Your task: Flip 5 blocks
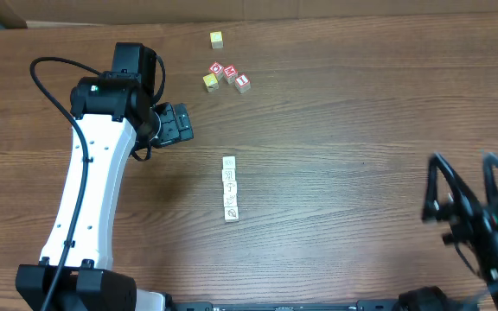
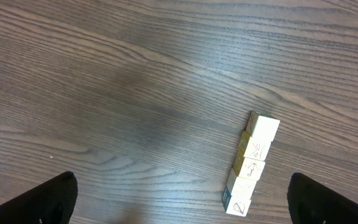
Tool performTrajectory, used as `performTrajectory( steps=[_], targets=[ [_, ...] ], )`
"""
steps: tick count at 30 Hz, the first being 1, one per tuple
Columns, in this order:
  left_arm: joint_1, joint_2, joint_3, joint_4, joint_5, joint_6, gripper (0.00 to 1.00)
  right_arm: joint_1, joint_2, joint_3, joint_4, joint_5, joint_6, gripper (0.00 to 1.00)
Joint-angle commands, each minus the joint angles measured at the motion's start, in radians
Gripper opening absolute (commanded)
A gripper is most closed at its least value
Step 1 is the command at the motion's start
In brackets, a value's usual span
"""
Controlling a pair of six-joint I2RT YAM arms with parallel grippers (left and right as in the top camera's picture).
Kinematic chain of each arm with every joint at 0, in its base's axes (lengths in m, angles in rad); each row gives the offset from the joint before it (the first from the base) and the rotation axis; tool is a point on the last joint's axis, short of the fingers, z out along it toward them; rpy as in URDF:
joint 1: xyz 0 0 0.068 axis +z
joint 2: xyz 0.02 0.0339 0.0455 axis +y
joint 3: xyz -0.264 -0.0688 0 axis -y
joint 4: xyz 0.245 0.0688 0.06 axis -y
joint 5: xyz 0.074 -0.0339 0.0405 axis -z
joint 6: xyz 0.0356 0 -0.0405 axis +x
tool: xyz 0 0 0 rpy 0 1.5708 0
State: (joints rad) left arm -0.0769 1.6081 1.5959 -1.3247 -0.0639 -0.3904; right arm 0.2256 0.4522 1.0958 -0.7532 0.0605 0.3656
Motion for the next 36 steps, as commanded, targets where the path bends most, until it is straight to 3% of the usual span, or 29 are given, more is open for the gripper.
performTrajectory(
  steps=[1, 11, 15, 20, 27, 31, 36],
  targets=[
    [-0.002, 0.002, -0.006, -0.002, 0.005, -0.007, 1.0, -0.019, -0.103, -0.062, -0.002, 0.017, -0.007, 1.0],
    [-0.002, 0.002, -0.006, -0.002, 0.005, -0.006, 1.0, -0.061, -0.407, -0.342, 0.016, 0.013, 0.039, 1.0],
    [-0.002, 0.002, -0.006, -0.002, 0.005, -0.007, 1.0, -0.075, -0.444, -0.45, 0.101, 0.016, 0.08, 1.0],
    [-0.002, 0.002, -0.006, -0.002, 0.005, -0.006, 1.0, -0.096, -0.448, -0.598, 0.494, 0.032, 0.054, 1.0],
    [-0.002, 0.002, -0.006, -0.002, 0.005, -0.006, 1.0, -0.122, -0.448, -0.855, 1.141, -0.039, -0.156, 1.0],
    [-0.002, 0.002, -0.006, -0.002, 0.005, -0.007, 1.0, -0.137, -0.448, -0.978, 1.285, -0.09, -0.217, 1.0],
    [-0.002, 0.002, -0.006, -0.002, 0.005, -0.006, 1.0, -0.137, -0.449, -1.091, 1.312, -0.087, -0.219, 1.0]
  ],
)
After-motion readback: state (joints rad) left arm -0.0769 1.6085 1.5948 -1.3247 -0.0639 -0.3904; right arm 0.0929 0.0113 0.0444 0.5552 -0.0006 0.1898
